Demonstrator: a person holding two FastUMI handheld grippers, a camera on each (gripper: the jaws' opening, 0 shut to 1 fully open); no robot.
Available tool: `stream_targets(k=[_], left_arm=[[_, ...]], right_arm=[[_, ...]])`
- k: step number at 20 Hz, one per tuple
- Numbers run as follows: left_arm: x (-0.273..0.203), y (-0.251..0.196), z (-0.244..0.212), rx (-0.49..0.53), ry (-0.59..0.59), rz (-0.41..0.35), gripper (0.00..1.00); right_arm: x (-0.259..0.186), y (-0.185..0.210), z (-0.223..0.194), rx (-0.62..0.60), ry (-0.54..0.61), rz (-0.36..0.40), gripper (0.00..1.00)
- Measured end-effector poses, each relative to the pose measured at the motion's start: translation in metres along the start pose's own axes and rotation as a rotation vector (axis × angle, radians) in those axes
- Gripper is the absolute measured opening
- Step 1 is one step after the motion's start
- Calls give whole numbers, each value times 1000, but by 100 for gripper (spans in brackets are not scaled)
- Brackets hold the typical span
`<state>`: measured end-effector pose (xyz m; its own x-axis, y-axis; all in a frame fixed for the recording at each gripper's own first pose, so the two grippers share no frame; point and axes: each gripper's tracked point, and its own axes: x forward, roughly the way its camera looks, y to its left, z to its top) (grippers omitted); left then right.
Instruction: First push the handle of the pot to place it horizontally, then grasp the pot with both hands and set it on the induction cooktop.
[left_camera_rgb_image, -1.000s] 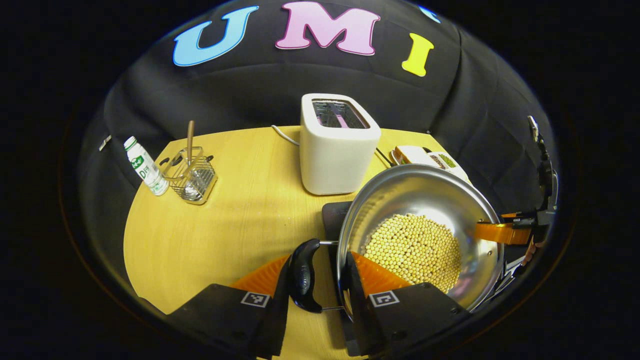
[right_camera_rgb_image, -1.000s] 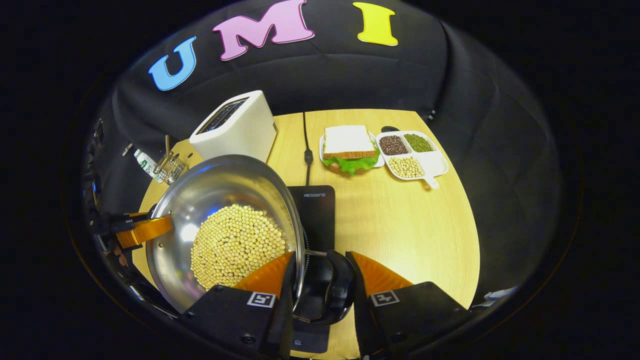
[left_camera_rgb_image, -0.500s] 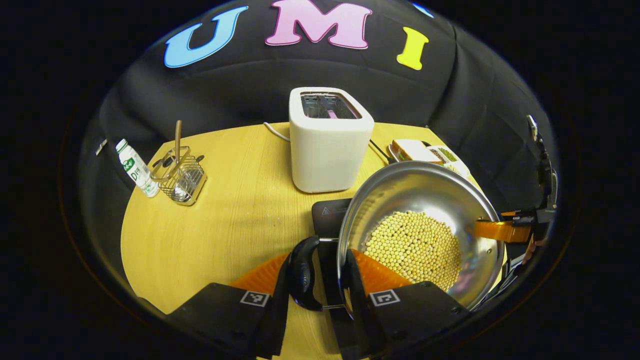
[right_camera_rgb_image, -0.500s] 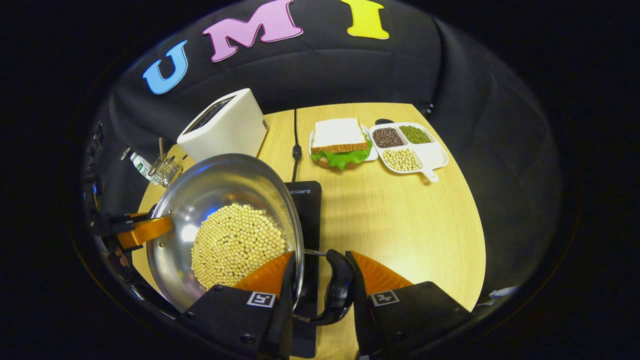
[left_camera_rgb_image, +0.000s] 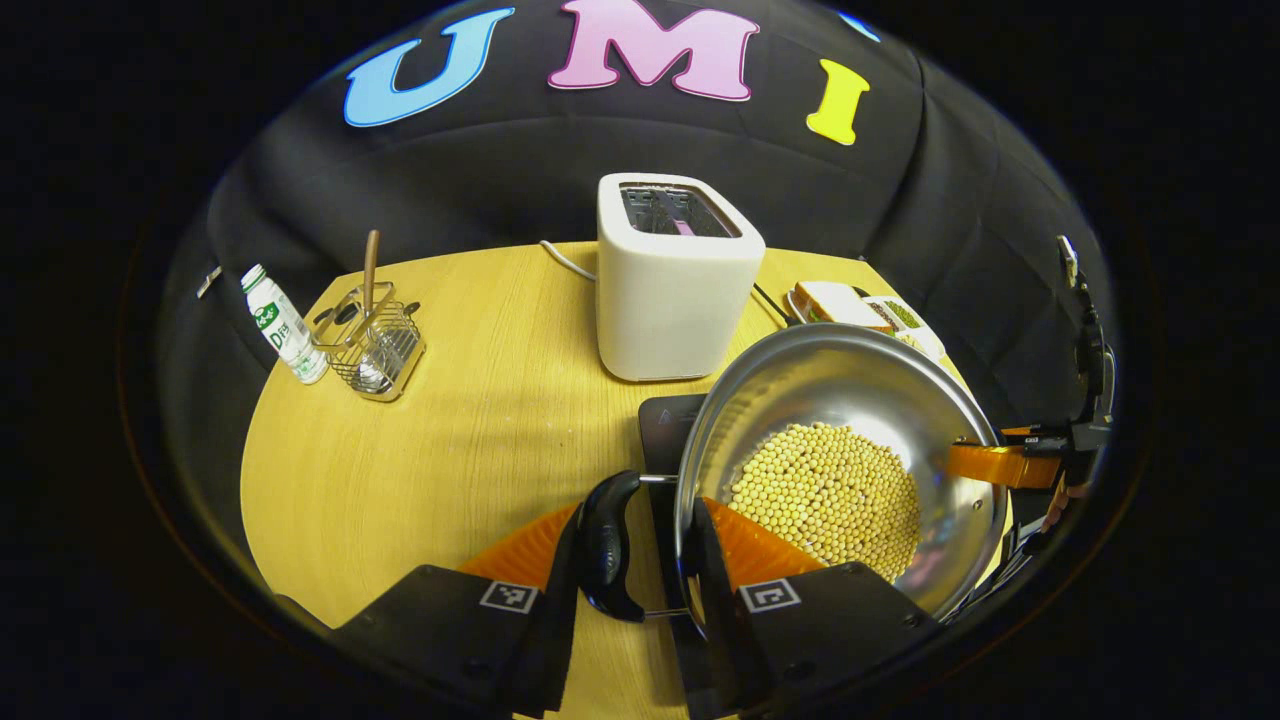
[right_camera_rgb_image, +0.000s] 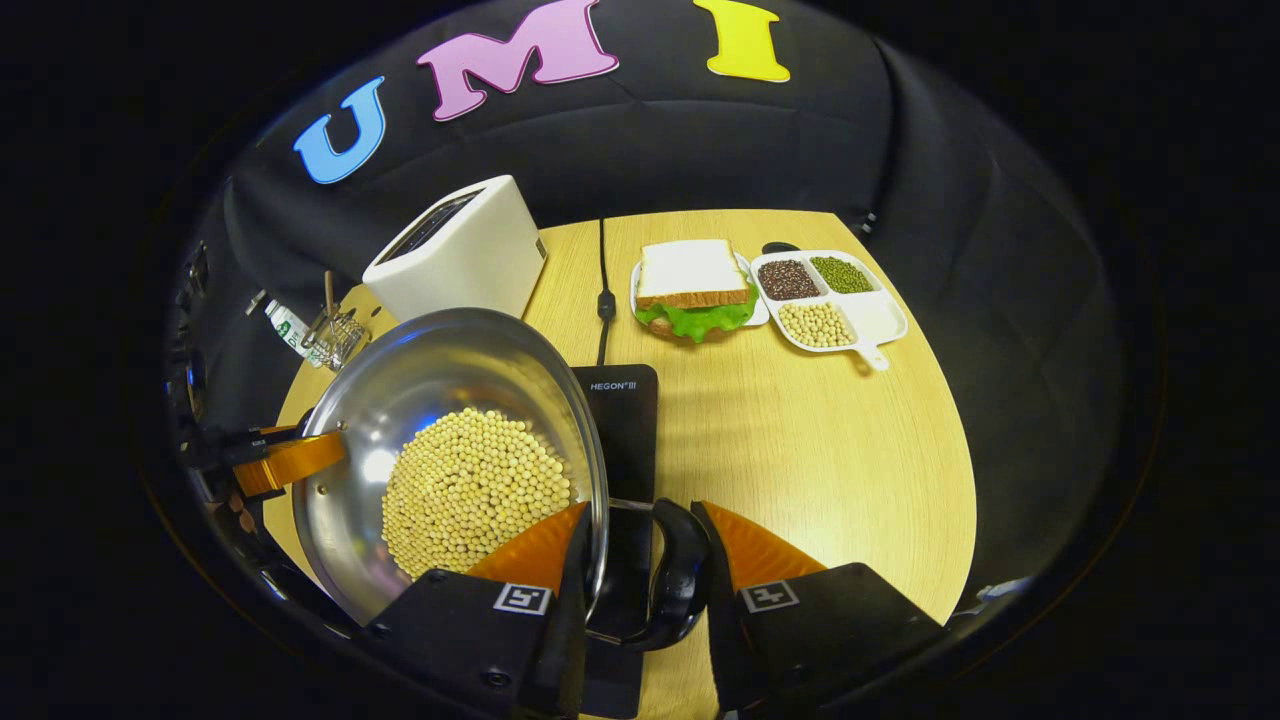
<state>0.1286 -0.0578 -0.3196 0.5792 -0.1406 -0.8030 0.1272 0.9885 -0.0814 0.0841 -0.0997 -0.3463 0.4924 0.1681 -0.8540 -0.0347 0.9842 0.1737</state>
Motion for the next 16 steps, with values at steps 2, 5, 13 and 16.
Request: stream_targets(k=[2,5,13,16], left_arm=[[1,0,-1,1,0,4,59],[0,1,-1,5,2,7,59],[-1,-7,-1,18,-1,-1,75],[-6,-7,5,53,-28,17,98]], right_arm=[[0,0,1,0,1,1,54],[0,-1,2,12,4,-4,54],[-6,5,7,33,-12,-28,81],[-13,5,13,28,-44,-52,100]])
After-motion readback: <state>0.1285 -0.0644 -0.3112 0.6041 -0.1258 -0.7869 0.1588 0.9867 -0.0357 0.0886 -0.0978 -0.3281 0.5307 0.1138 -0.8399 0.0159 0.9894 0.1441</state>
